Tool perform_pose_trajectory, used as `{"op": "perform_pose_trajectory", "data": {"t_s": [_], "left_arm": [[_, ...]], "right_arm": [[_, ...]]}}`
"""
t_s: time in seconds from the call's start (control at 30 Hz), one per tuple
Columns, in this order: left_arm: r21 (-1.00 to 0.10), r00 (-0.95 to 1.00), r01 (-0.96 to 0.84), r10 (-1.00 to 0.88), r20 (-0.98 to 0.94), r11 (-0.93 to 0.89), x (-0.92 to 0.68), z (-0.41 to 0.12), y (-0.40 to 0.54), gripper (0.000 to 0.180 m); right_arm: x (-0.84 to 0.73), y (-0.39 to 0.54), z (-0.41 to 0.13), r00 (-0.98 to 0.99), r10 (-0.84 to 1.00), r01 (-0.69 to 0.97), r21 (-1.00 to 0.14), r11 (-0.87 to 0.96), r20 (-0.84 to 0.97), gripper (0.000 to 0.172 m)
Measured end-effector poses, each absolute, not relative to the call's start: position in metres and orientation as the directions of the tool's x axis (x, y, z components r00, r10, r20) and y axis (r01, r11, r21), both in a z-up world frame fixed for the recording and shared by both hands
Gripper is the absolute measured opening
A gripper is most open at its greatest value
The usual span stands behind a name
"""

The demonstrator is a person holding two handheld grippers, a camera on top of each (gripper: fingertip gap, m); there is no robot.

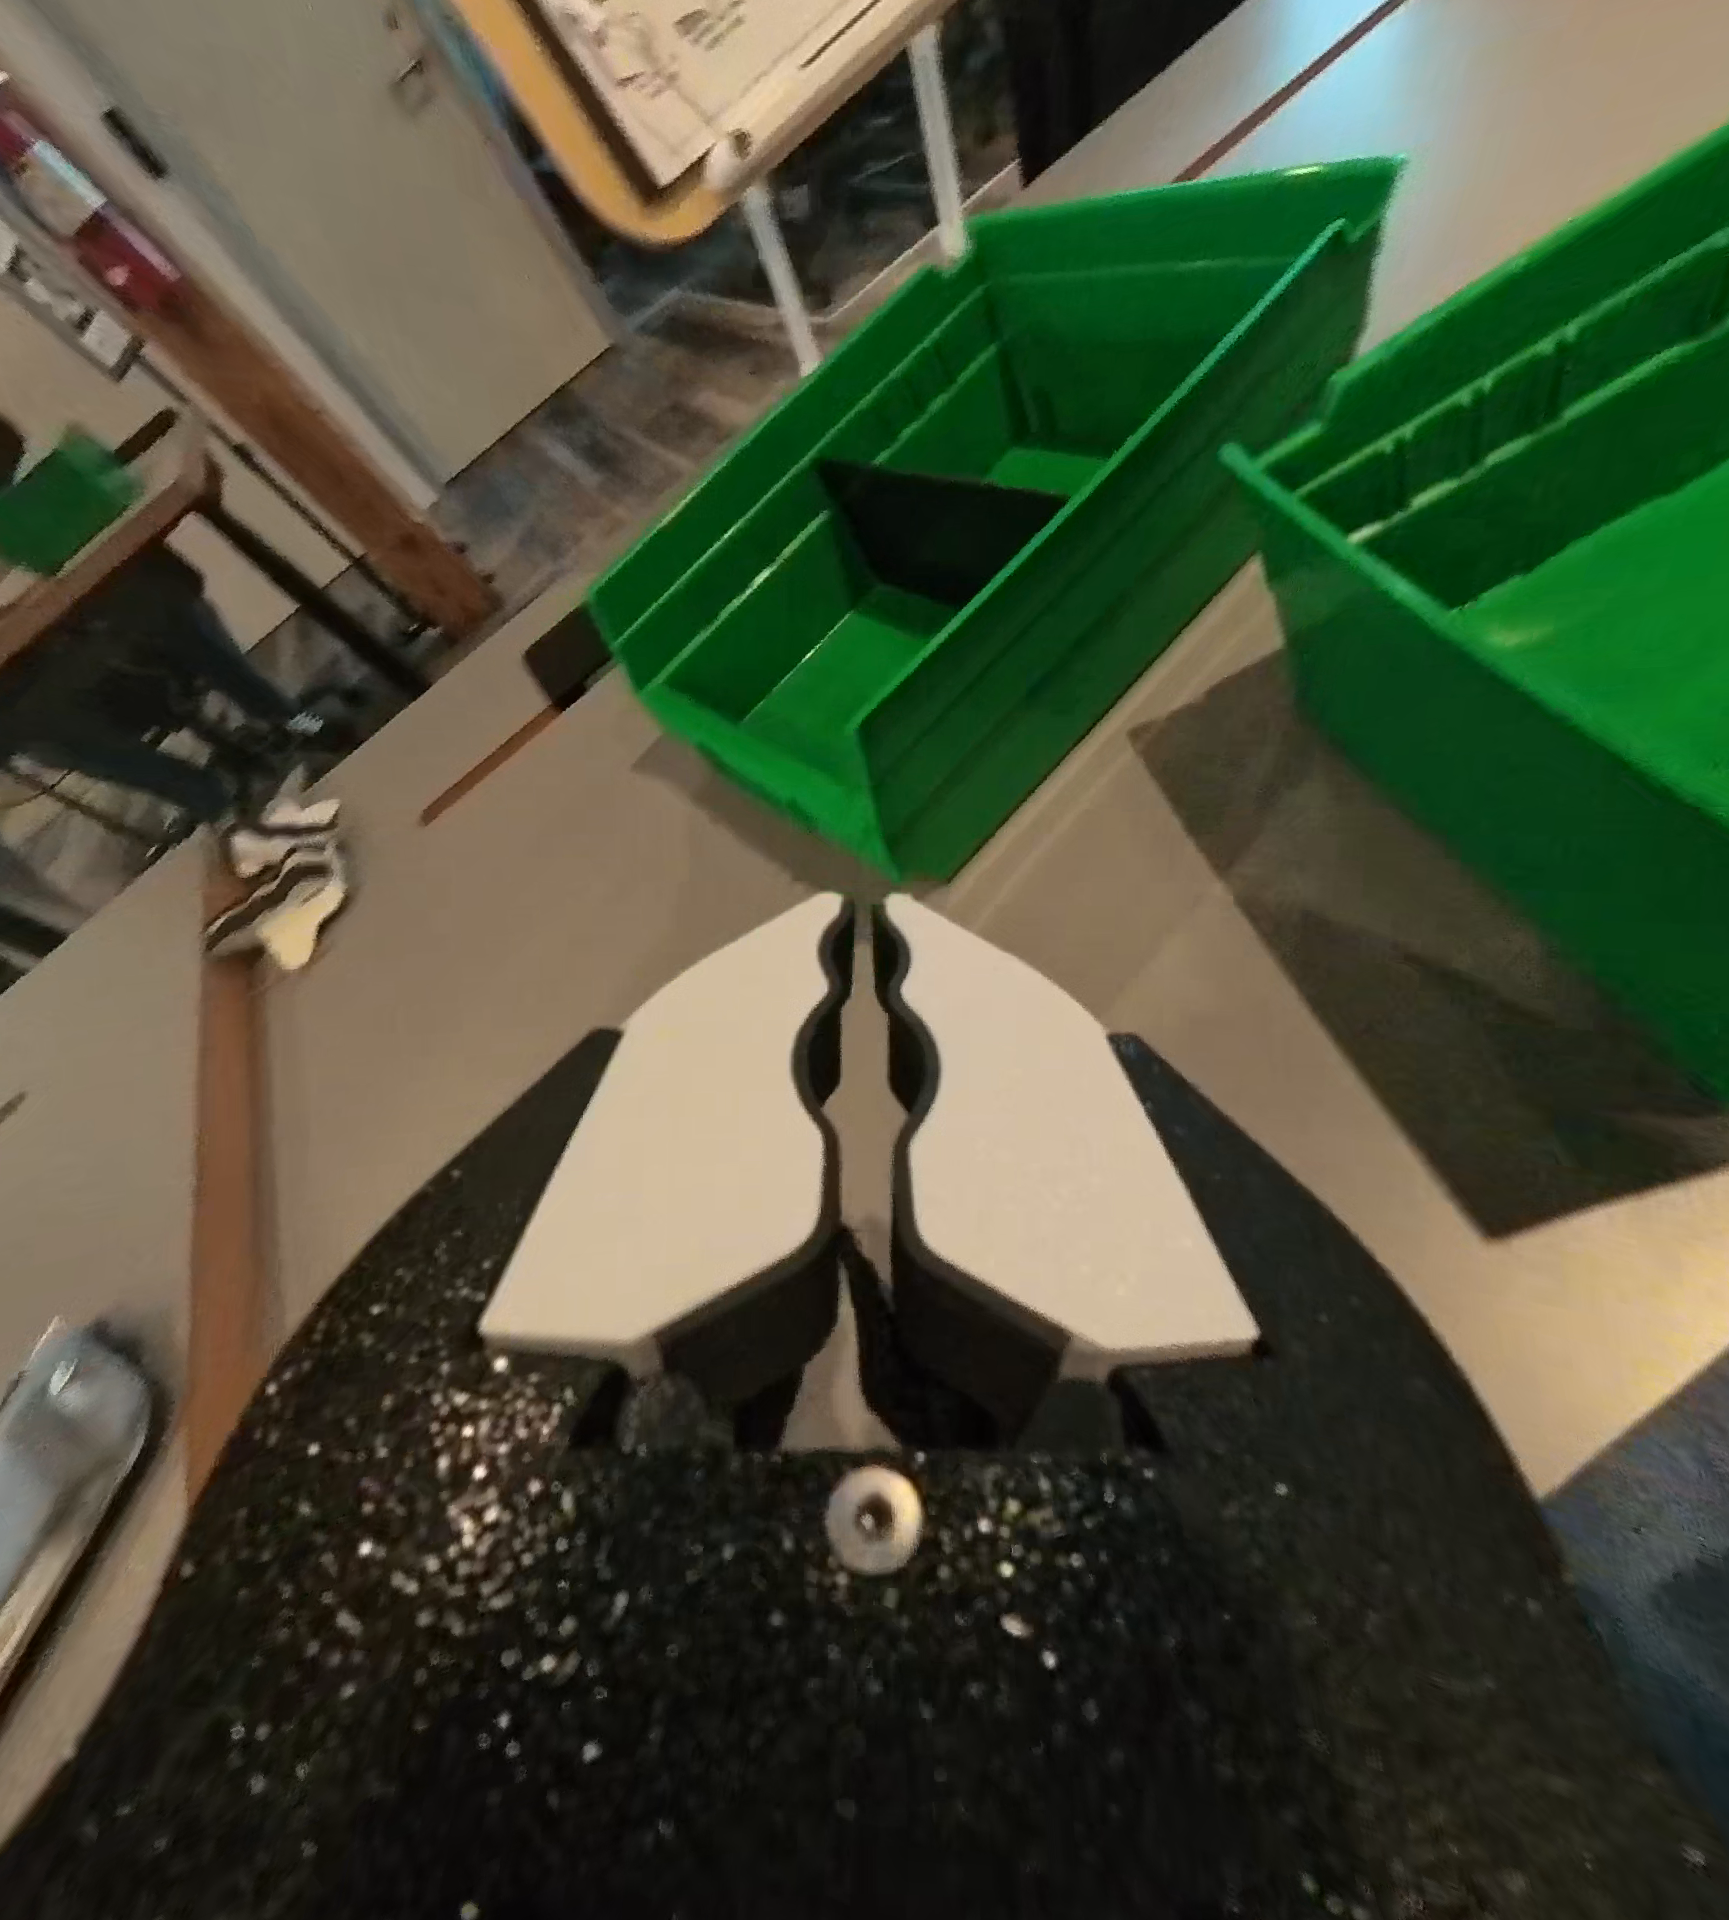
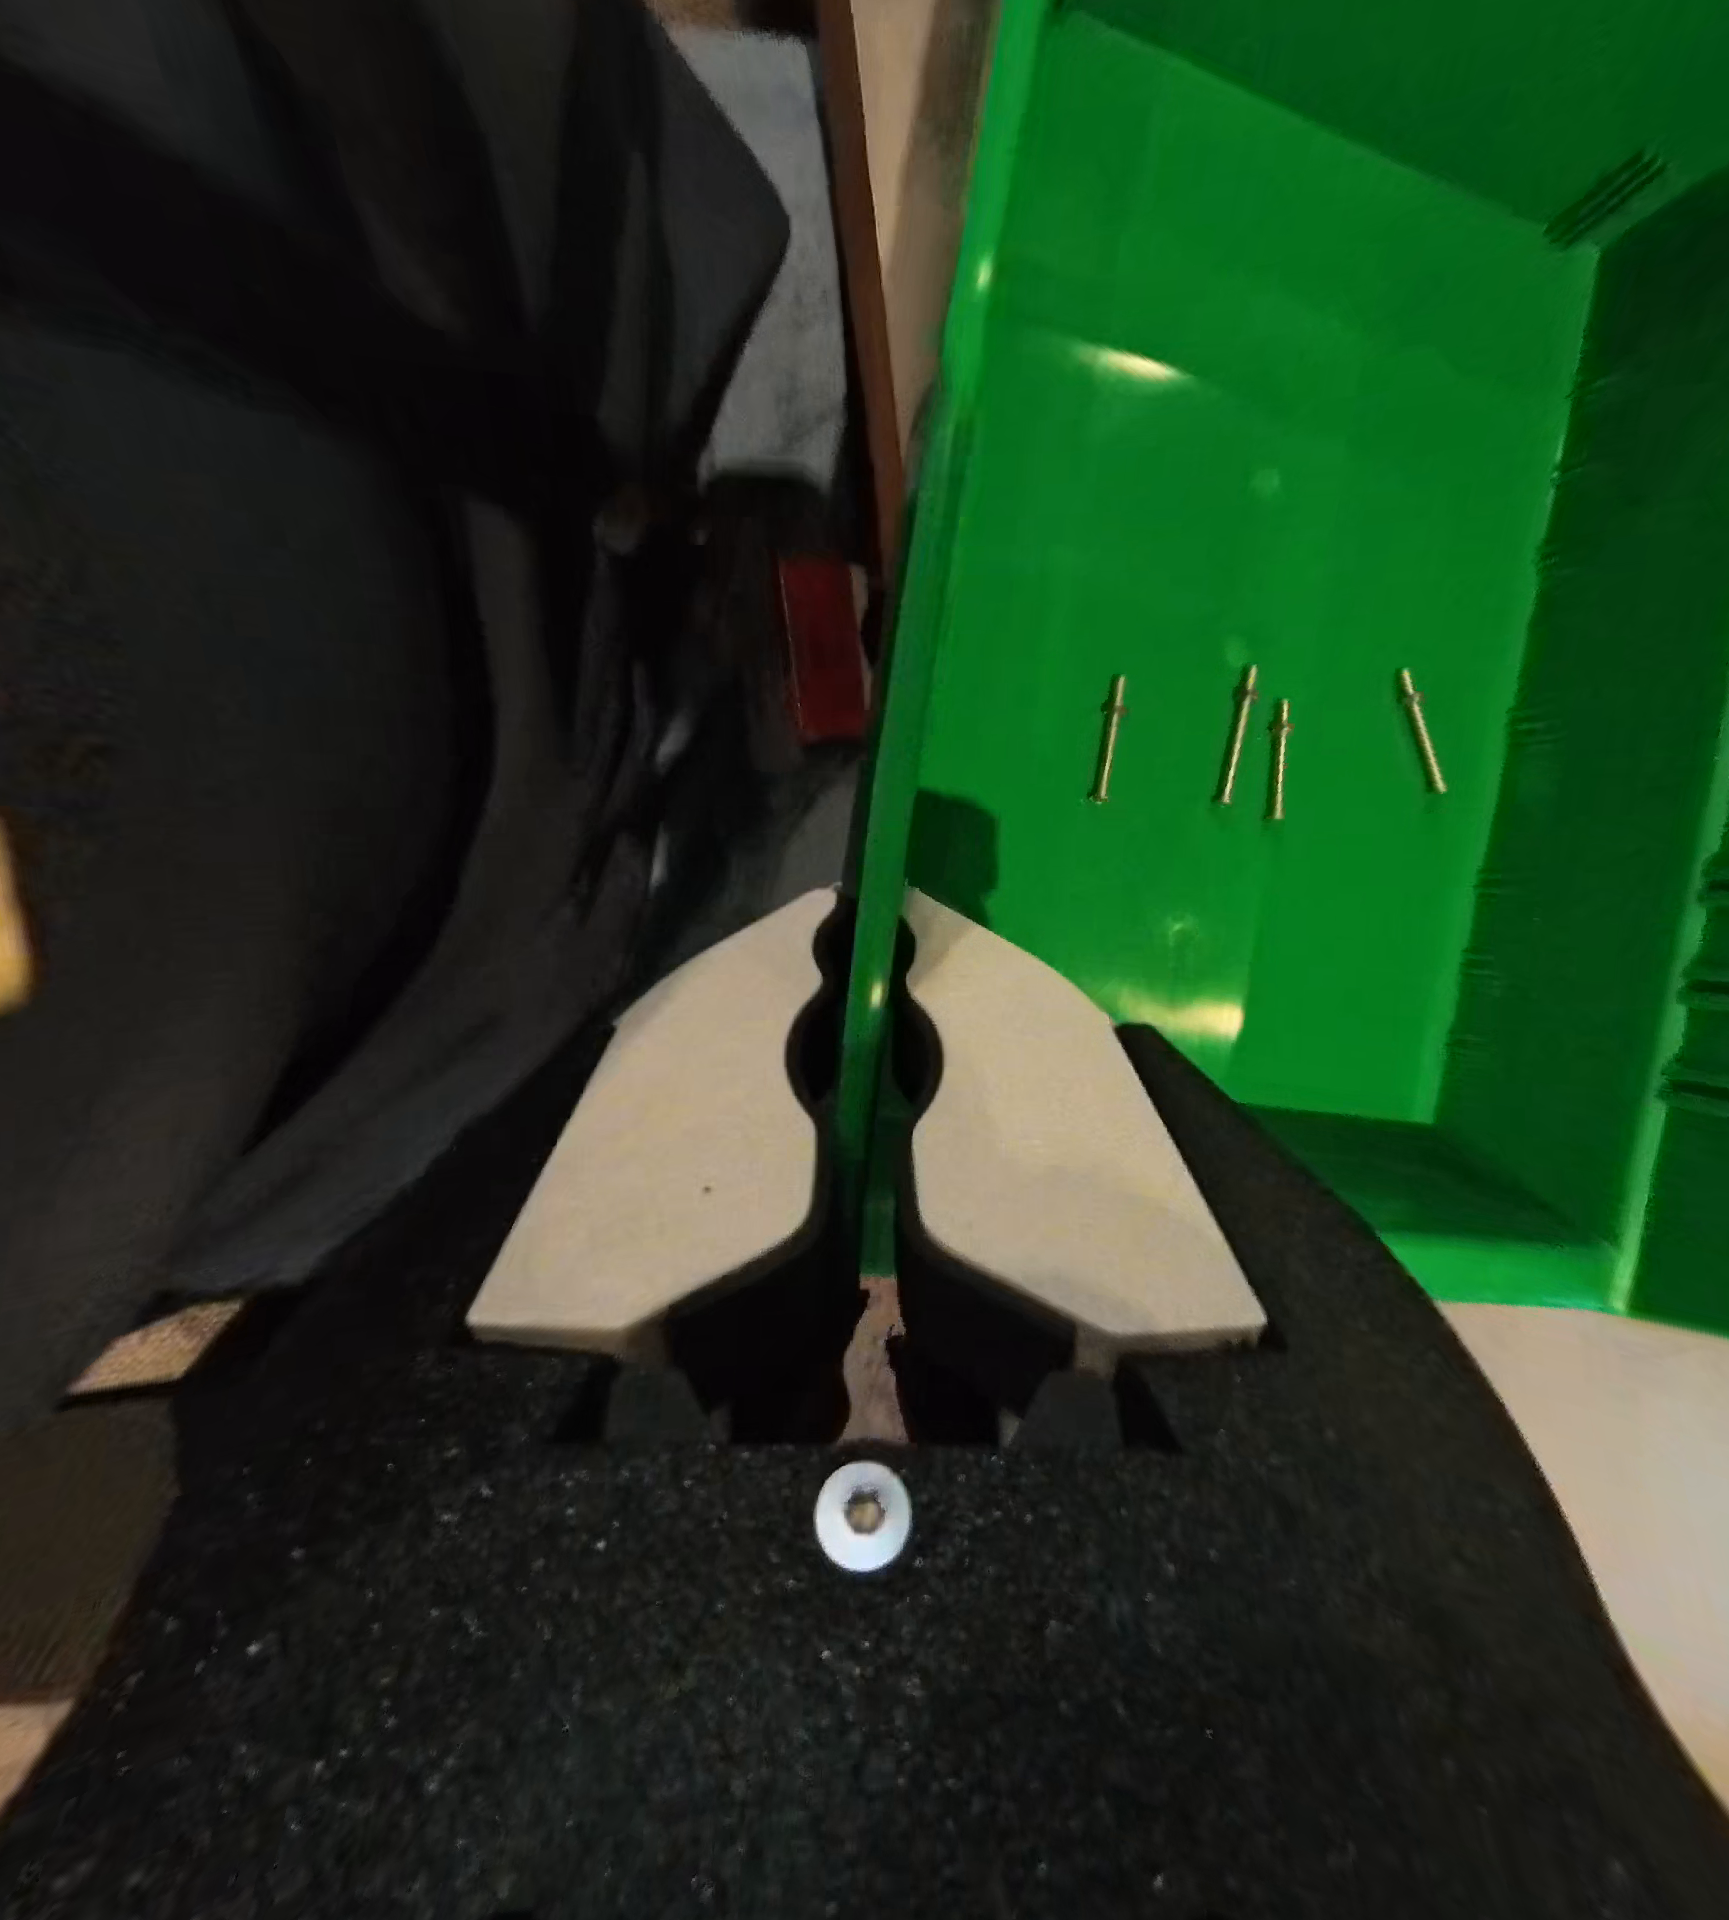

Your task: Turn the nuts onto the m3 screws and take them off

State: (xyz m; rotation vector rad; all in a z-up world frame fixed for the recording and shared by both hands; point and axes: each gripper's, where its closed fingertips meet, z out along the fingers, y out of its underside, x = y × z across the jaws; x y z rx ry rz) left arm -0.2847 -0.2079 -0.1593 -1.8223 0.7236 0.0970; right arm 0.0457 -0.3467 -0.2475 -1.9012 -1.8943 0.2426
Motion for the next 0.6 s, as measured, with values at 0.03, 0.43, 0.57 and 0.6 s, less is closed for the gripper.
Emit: {"op": "perform_pose_trajectory", "data": {"t_s": [0.03, 0.43, 0.57, 0.6], "left_arm": [[-0.837, 0.826, -0.502, -0.408, -0.390, -0.216, -0.294, -0.158, -0.215, 0.001], [-0.935, 0.987, -0.134, -0.127, -0.097, -0.329, -0.403, -0.155, -0.295, 0.000], [-0.937, 0.992, -0.046, -0.126, -0.002, -0.348, -0.409, -0.166, -0.305, 0.000], [-0.935, 0.992, -0.035, -0.126, 0.011, -0.354, -0.409, -0.170, -0.306, 0.000]], "right_arm": [[0.032, -0.344, -0.248, 0.017, 0.985, 0.897, -0.437, 0.061, 0.172, 0.005], [-0.166, -0.318, -0.241, -0.034, 0.996, 0.824, -0.561, 0.073, 0.080, 0.005], [-0.231, -0.298, -0.247, 0.000, 0.995, 0.807, -0.587, 0.061, 0.104, 0.005], [-0.244, -0.292, -0.249, 0.004, 0.994, 0.805, -0.590, 0.063, 0.111, 0.005]]}}
